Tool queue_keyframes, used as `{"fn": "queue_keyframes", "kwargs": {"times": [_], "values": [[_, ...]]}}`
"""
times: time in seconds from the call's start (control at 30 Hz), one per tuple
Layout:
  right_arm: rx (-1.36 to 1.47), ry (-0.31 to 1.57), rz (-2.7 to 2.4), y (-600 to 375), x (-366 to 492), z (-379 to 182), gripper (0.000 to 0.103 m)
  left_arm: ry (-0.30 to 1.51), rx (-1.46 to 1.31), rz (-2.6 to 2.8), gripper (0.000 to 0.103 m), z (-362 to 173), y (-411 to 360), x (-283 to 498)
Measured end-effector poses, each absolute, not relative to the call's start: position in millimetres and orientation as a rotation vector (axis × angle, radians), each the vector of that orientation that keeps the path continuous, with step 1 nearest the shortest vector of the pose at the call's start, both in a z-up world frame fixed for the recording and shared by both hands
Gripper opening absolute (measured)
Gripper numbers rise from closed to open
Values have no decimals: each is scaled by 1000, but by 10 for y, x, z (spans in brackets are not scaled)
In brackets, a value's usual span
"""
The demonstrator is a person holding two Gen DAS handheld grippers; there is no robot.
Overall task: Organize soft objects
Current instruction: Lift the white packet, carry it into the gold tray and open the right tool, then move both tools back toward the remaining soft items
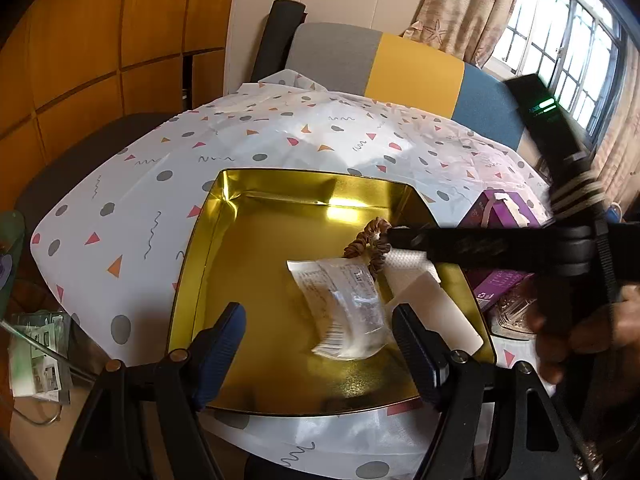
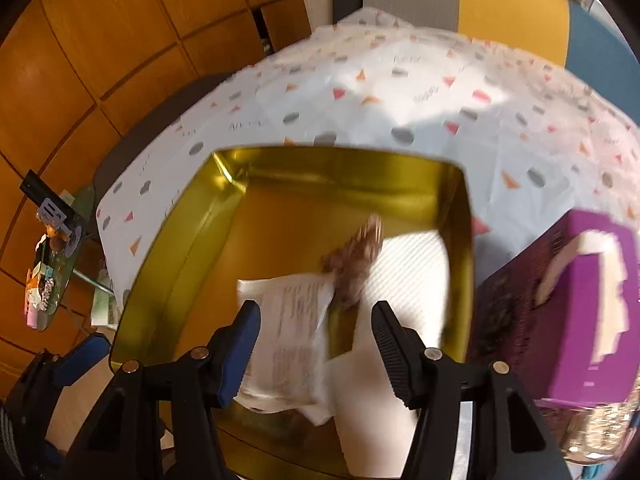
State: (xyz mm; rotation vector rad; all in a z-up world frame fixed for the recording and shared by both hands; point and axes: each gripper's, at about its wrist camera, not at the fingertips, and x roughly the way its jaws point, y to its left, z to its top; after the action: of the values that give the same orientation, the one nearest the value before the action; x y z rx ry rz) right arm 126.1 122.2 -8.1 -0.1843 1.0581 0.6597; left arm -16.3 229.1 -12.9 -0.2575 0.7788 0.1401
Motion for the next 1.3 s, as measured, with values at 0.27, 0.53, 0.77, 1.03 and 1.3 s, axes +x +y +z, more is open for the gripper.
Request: {"fn": "queue_keyframes", "kwargs": {"times": [0.27, 0.53, 0.77, 1.03, 1.3], "values": [[-167, 869, 636, 693, 1041, 412, 59, 791, -237, 101, 76, -149, 2127, -110], [-135, 757, 544, 55, 790, 520, 59, 792, -193, 40, 76, -108, 1893, -80], [-70, 690, 367, -849, 717, 628, 59, 805, -156, -30, 76, -90, 1658, -24], [108, 773, -58, -2352, 868, 451, 60, 839, -92, -158, 76, -136, 1261, 15], [321, 739, -377, -3457, 855, 213, 60, 853, 5, -402, 76, -38, 531, 104]]}}
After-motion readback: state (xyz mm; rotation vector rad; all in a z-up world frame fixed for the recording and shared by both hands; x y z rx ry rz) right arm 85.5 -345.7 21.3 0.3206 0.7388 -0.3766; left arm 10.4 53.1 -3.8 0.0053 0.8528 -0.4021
